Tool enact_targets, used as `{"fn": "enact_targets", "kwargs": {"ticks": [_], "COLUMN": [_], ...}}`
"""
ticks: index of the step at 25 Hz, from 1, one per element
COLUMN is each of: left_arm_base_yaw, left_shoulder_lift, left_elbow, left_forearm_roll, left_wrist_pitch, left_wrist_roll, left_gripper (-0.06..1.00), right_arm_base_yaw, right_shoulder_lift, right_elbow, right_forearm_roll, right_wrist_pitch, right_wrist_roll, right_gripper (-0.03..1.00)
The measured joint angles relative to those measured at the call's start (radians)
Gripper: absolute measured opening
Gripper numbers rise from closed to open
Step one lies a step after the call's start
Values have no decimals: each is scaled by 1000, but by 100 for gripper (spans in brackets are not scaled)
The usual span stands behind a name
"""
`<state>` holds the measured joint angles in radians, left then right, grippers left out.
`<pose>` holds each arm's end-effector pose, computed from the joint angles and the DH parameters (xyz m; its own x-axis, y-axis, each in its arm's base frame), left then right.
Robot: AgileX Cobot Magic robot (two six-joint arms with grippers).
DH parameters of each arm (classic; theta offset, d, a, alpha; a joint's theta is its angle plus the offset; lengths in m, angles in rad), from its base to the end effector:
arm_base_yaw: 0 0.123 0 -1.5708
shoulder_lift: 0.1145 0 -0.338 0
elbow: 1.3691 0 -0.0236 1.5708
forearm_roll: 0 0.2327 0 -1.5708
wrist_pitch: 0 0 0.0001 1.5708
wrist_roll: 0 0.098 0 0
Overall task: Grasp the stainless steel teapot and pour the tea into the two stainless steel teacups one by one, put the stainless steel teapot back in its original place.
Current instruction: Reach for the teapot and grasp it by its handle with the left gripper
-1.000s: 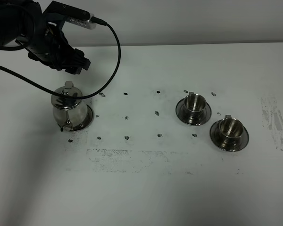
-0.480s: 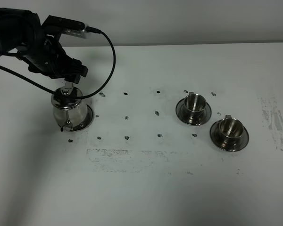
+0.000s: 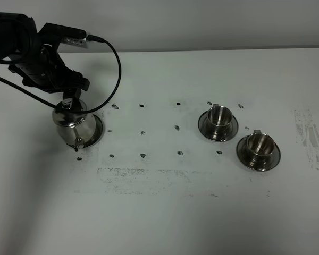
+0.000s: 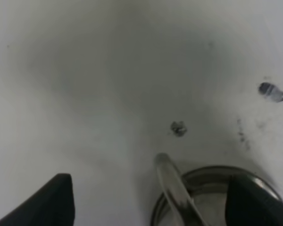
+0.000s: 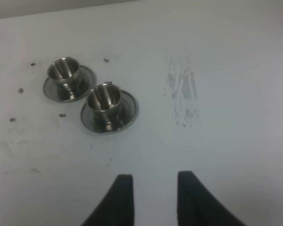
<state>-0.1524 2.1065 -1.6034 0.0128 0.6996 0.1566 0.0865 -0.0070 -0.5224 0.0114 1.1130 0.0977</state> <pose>0.4647 -0.0706 0.2316 -0.8509 0.2983 -0.4325 0.2932 0.9527 0.0801 -0.0735 -0.0054 0.2663 -0.4817 0.0612 -0.8742 -0.0462 0.9944 0.0950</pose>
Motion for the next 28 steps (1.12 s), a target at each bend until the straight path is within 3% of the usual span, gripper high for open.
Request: {"fn": "enact_targets", "kwargs": {"ticks": [23, 28], "left_arm_base_yaw": [77, 106], "left_shoulder_lift": [0, -49], "left_elbow": [0, 33], "left_forearm_roll": [28, 74], "left_wrist_pitch": [30, 25], "left_wrist_roll": [106, 135], "left_gripper": [65, 65], "right_arm_base_yaw": [0, 0], "right_shoulder_lift": [0, 0], "right_elbow": [0, 0], "right_forearm_roll": [0, 0], "right_wrist_pitch": [0, 0], "right_wrist_roll": [0, 0], "right_gripper": [22, 22]}}
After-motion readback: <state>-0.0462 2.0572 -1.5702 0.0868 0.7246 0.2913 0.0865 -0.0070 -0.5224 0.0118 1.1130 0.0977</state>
